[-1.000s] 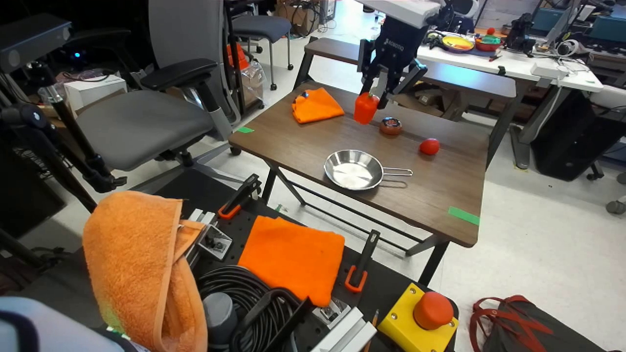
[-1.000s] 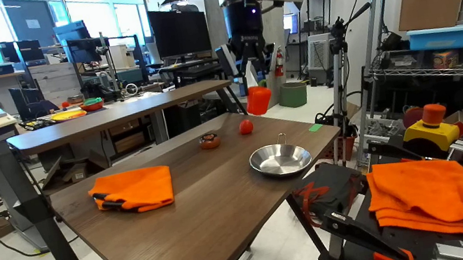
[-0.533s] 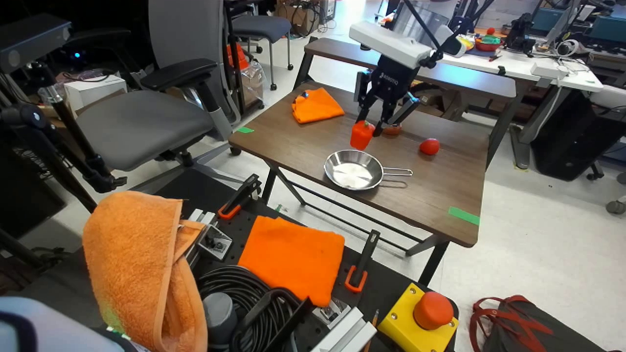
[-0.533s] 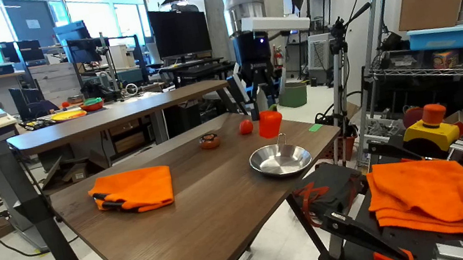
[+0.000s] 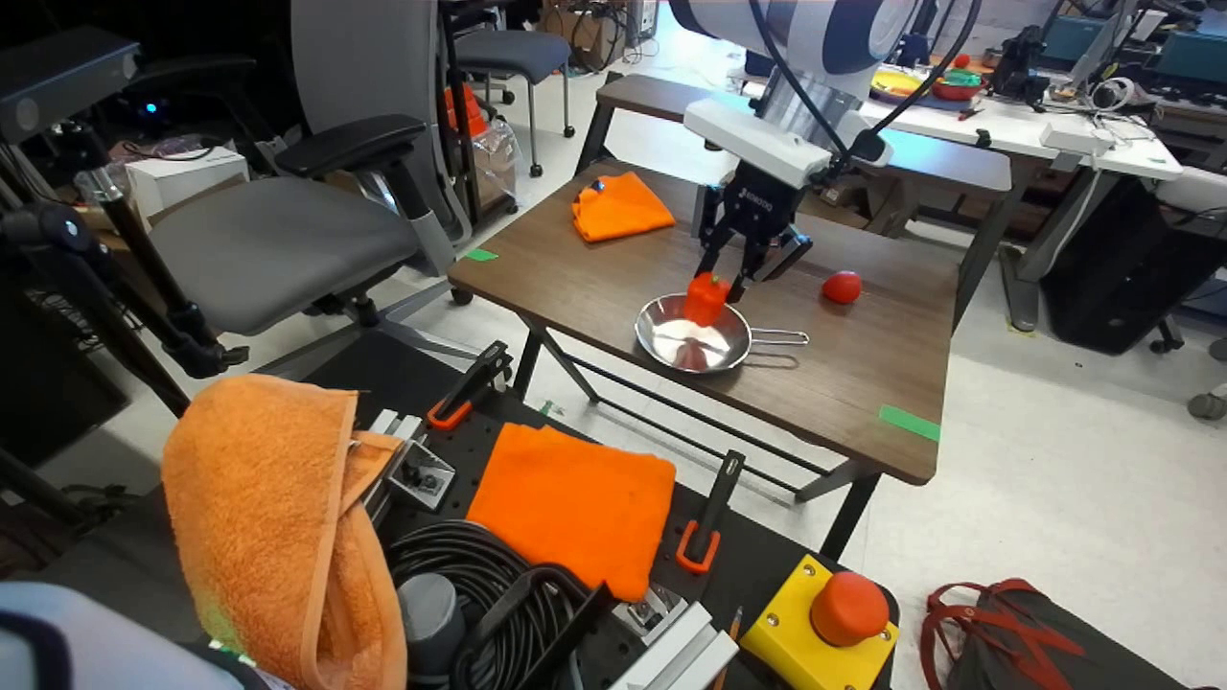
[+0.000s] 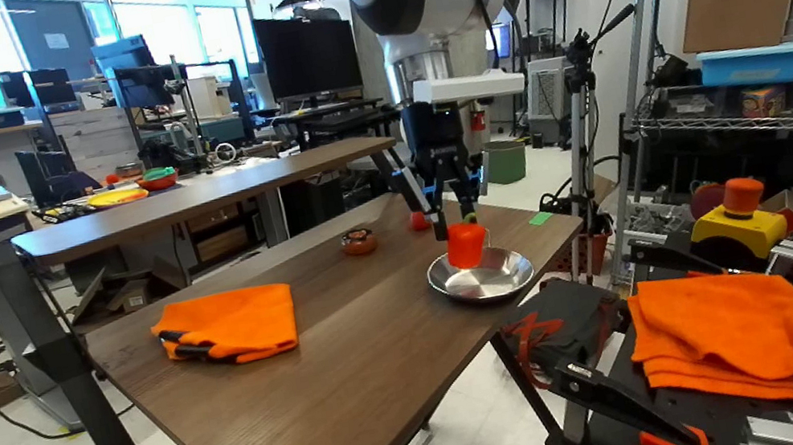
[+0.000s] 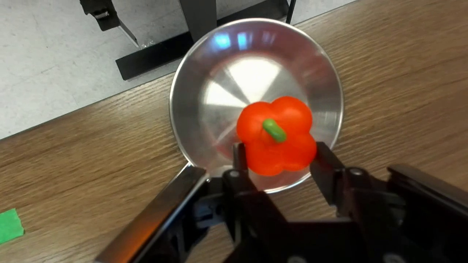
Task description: Put the orange pepper on the silver pan
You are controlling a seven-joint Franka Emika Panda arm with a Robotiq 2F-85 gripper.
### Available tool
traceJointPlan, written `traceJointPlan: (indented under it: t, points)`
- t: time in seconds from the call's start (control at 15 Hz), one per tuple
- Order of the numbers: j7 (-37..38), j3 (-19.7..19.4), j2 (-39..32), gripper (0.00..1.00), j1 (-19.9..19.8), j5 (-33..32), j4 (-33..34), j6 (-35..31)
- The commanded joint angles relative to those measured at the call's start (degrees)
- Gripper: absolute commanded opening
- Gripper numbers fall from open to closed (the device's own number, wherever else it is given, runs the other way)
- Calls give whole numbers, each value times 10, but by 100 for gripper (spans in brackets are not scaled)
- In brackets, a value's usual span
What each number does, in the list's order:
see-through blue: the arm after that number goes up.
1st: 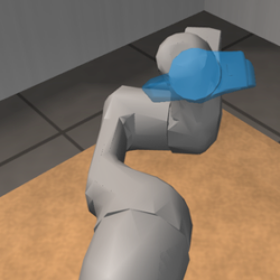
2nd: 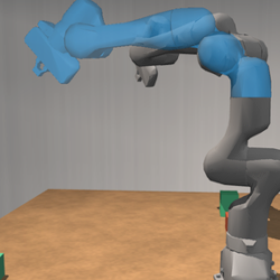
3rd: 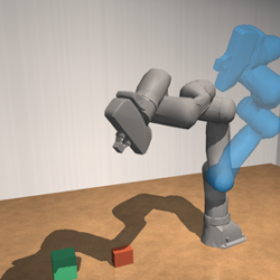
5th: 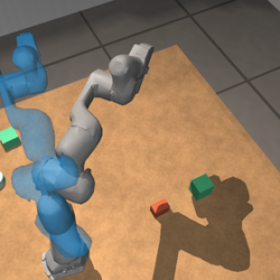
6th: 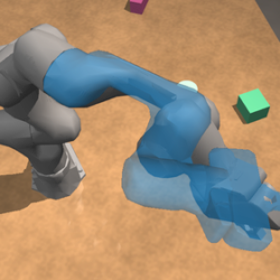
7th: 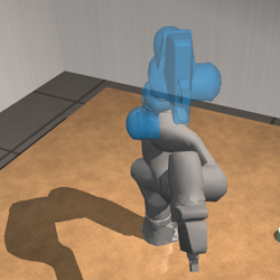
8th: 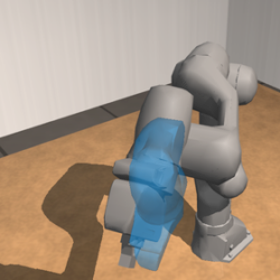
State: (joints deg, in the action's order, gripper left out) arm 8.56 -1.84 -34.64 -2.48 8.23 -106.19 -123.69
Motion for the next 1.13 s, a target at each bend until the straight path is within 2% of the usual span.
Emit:
traceJointPlan:
  t: [0.0,0.07,0.13,0.2,0.27,0.47,0.53,0.73,0.8,0.87,1.07]
  points:
    - [10,-7,-41,22,0,-3,47,21]
    - [11,-8,-47,22,0,-3,53,23]
    - [17,-9,-51,28,-1,0,58,29]
    - [19,-9,-54,72,-1,1,63,36]
    - [23,-9,-52,73,-2,4,65,46]
    - [28,-2,-27,95,-15,29,56,68]
    - [19,4,-2,99,-26,51,42,68]
    - [-8,7,92,100,-50,114,-25,30]
    - [13,-4,118,100,-51,127,-42,26]
    - [12,-6,45,100,-35,96,24,47]
    - [11,-11,109,100,-50,114,-17,47]
